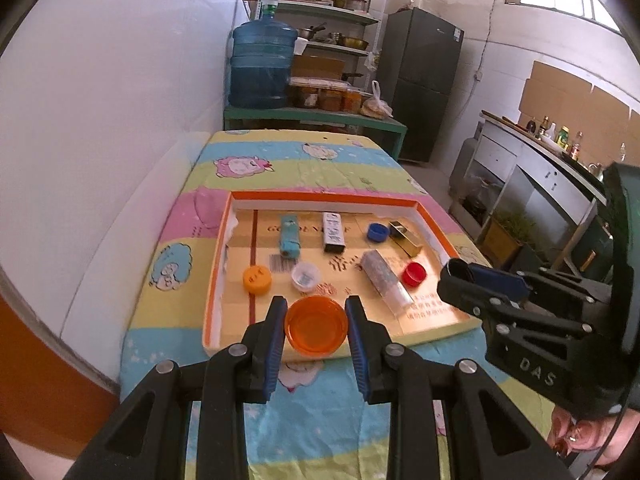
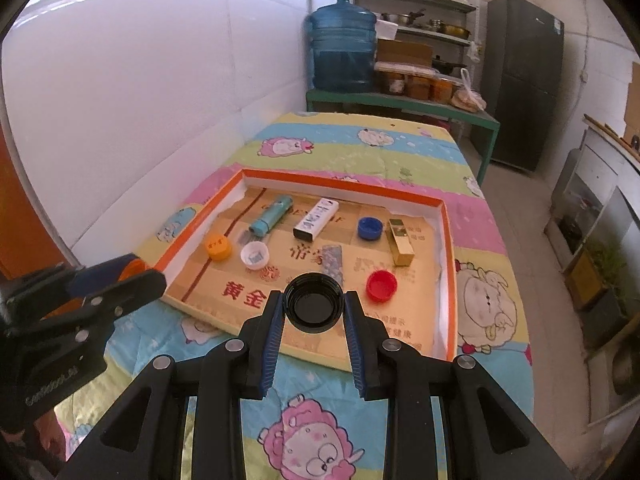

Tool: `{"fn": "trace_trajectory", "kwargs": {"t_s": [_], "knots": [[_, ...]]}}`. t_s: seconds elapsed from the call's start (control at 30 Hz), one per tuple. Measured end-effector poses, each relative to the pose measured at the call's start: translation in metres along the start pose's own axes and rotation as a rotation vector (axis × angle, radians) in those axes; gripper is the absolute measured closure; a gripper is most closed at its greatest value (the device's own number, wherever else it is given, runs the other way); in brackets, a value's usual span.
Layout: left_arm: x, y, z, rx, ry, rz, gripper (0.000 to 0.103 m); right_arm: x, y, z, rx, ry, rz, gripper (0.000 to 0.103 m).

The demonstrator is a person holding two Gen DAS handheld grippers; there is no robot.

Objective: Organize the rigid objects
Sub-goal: 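Carry the orange cap and black cap over the tray with both tools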

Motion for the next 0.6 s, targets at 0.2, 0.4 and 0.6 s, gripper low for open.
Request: {"fn": "trace_trajectory", "kwargs": {"t_s": [0.2,0.4,0.6], "knots": [[-0.015,-0.015,-0.011,-0.012,0.027,-0.026,0.073,-0.003,-0.014,-0.01,-0.003,0.0,-0.015,0.073],[-0.026,-0.034,-0.016,-0.037,0.034,-0.046,0.073,-0.007,-0.032,-0.015,-0.02,0.011,-0.034,0.073],[-0.028,-0.055,-0.012,-0.08,0.023,-0.053,0.073,-0.006,-0.052,-0.016,-0.045,0.011,-0.051,0.073]]}}
Point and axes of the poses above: each gripper's, at about its wrist camera, not at the fingertips, and y roughly against the way its jaws point, x to its right, z to its underside, the point moved 1 cm from there along -y, roughly the way its jaws point, and after that the axes turned 7 degrees about -z, right-handed, at the moved point
